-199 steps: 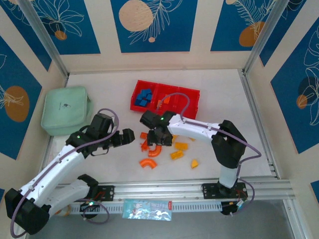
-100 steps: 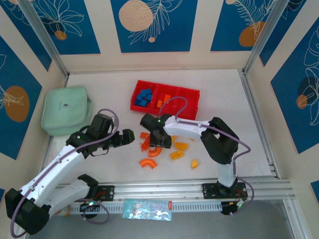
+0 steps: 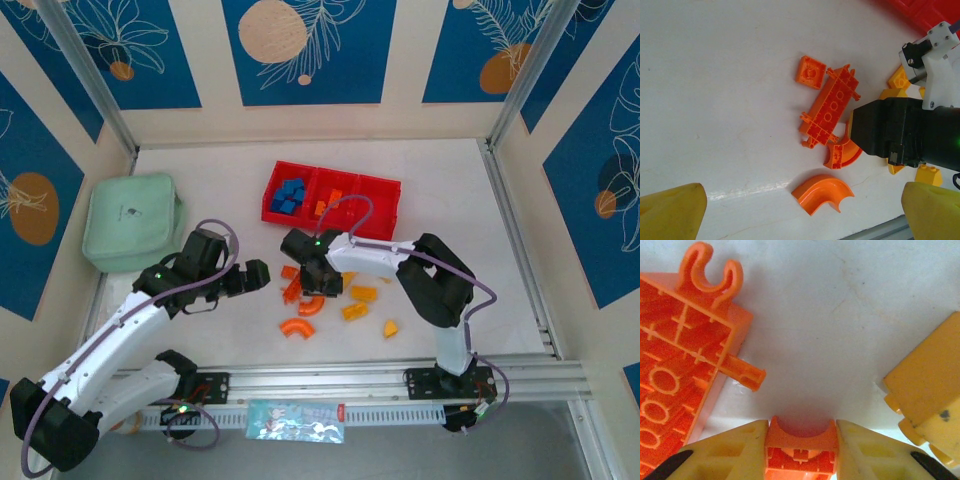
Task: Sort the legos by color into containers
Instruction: Pick up the lego from the bottom-center of the table.
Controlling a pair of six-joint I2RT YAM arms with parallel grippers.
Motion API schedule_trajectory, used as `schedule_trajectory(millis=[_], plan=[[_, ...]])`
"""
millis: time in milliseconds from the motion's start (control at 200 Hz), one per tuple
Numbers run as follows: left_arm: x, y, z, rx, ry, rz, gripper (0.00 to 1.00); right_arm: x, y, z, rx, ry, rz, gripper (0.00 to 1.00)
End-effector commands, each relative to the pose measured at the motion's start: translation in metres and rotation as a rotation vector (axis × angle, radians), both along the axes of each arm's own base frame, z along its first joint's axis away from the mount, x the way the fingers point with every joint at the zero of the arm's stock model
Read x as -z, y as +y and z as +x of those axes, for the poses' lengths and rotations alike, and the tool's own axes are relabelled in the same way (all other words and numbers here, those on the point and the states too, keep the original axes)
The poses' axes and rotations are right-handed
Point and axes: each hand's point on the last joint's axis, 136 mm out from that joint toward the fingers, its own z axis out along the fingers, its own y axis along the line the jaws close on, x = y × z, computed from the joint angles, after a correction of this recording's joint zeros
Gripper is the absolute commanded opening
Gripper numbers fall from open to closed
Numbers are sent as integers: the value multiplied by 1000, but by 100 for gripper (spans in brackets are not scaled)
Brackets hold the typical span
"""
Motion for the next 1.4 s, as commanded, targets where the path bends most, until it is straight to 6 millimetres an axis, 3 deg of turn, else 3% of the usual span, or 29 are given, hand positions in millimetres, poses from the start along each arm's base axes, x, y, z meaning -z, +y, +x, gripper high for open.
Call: schedule_trajectory(millis=[0,160,350,510,675,875,1065,1275,1395], plan=[[2,3,-1,-16,19,4,99,-6,-4,-3,-14,5,2,34],[-3,2,2,-12,4,3,99,-31,-5,3,-43,-46,16,33],[-10,-3,9,-3,-18,-6,99,-70,-20,25,-74,-131,3,33],[-21,-10,24,5,-53,-15,99,-103,-31,69,-83,-213,25,34],[-31,-18,43,9,-90,-10,99,-119,-41,126,-88,-271,-2,34],[-37,-25,65,5,-116,-8,99,-117,-44,187,-124,-312,-29,34],[-39,-30,80,4,-123,-19,99,-102,-50,230,-160,-322,-78,35],[-35,-31,87,1,-113,-19,99,-84,-60,260,-188,-314,-115,35],[-33,-30,88,-2,-106,-23,99,-79,-63,268,-202,-321,-139,40]])
